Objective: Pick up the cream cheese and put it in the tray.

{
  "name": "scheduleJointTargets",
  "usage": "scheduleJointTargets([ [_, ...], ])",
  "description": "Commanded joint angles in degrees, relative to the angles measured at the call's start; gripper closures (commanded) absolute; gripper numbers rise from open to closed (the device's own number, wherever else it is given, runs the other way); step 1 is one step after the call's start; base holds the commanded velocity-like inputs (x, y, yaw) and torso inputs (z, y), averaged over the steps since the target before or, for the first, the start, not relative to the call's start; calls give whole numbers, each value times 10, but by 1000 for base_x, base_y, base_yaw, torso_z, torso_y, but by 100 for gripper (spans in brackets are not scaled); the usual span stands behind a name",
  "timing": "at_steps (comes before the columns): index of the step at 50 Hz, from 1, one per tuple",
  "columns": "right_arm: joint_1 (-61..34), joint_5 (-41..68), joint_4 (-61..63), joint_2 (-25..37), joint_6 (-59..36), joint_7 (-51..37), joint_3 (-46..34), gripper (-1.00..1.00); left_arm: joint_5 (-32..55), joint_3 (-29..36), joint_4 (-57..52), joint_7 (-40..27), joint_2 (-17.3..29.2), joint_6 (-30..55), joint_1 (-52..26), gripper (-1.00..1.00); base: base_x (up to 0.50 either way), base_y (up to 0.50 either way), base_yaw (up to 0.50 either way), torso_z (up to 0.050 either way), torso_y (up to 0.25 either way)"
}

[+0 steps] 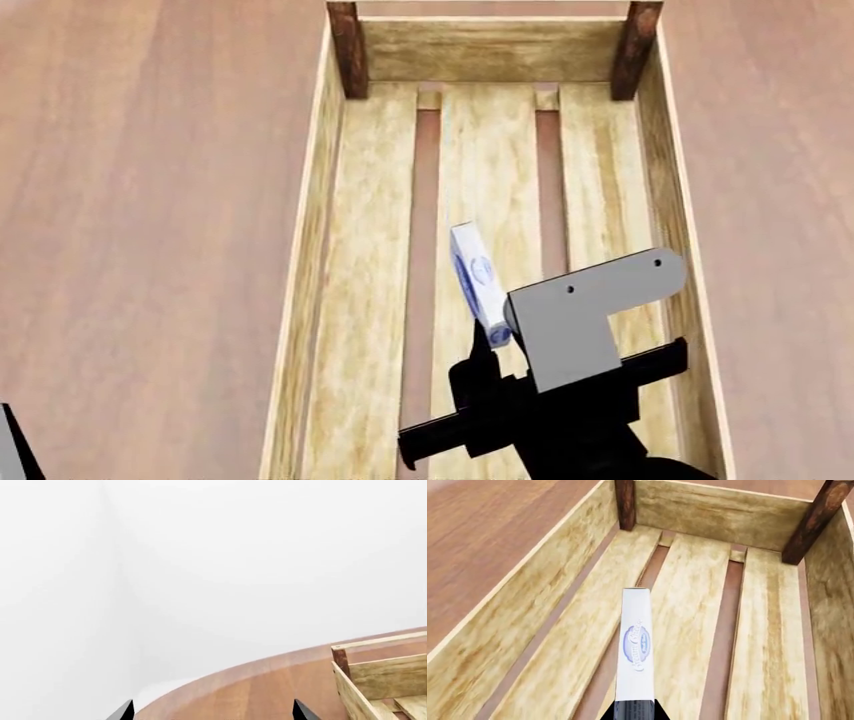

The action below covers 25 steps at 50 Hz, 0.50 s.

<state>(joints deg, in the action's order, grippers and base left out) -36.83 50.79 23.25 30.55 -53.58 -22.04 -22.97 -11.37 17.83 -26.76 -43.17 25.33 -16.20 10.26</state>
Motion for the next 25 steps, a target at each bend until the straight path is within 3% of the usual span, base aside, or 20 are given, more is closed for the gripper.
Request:
scheduleJointTargets([
  [1, -4, -11, -1, -1, 5, 7, -2, 100, -5, 1, 0, -3, 0, 0, 0, -100, 0, 0, 0, 0, -47],
  [25, 1, -15, -4, 0, 13, 10, -9, 100, -5, 2, 0, -8, 3, -6, 2, -100, 0, 0, 0, 0, -48],
])
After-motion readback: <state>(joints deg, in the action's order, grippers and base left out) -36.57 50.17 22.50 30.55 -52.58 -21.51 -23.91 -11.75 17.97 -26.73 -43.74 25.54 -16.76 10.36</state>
